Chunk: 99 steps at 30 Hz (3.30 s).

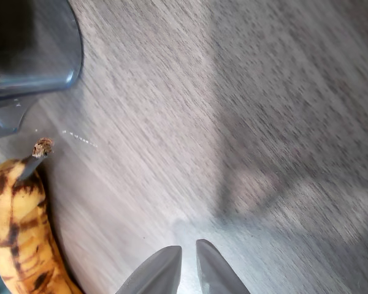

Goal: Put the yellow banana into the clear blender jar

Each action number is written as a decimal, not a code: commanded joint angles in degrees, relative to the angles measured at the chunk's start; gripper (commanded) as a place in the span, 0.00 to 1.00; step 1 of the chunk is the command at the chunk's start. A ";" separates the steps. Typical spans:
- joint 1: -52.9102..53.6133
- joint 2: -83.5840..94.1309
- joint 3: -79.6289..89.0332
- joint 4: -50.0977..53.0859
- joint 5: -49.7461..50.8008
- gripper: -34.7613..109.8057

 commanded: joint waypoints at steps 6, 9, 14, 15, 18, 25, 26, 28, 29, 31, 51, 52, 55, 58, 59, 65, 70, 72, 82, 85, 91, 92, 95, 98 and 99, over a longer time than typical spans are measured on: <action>0.35 1.85 0.53 0.44 -0.35 0.24; 0.35 1.85 0.53 0.44 -0.35 0.24; 0.35 1.85 0.53 0.44 -0.35 0.24; 0.35 1.85 0.53 0.44 -0.35 0.24; 0.35 1.85 0.53 0.44 -0.35 0.24; 0.35 1.85 0.53 0.44 -0.35 0.24; 0.35 1.85 0.53 0.44 -0.35 0.24; 0.35 1.85 0.53 0.44 -0.35 0.24; 0.35 1.85 0.53 0.44 -0.35 0.24; 0.35 1.85 0.53 0.44 -0.35 0.24; -29.53 2.29 0.18 -6.24 -0.79 0.24; -30.85 2.37 -0.70 -7.73 -0.97 0.24; -32.61 -2.72 -7.03 -11.25 0.88 0.37; -32.78 -26.81 -21.80 -15.29 1.49 0.44; -32.78 -36.21 -28.83 -14.68 2.02 0.45; -32.52 -72.42 -70.93 -2.64 8.09 0.47; -30.67 -95.36 -98.35 6.94 12.30 0.48; -30.32 -102.48 -105.73 10.20 13.97 0.48; -28.56 -117.16 -111.88 14.15 16.44 0.51; -28.13 -120.32 -111.88 15.38 16.44 0.51; -26.19 -124.63 -111.88 13.27 16.00 0.51; -26.02 -125.07 -111.88 13.01 15.91 0.51; -25.75 -126.21 -111.88 11.95 15.38 0.51; -25.49 -127.53 -112.68 11.51 15.12 0.51; -25.49 -128.06 -113.12 11.60 15.03 0.51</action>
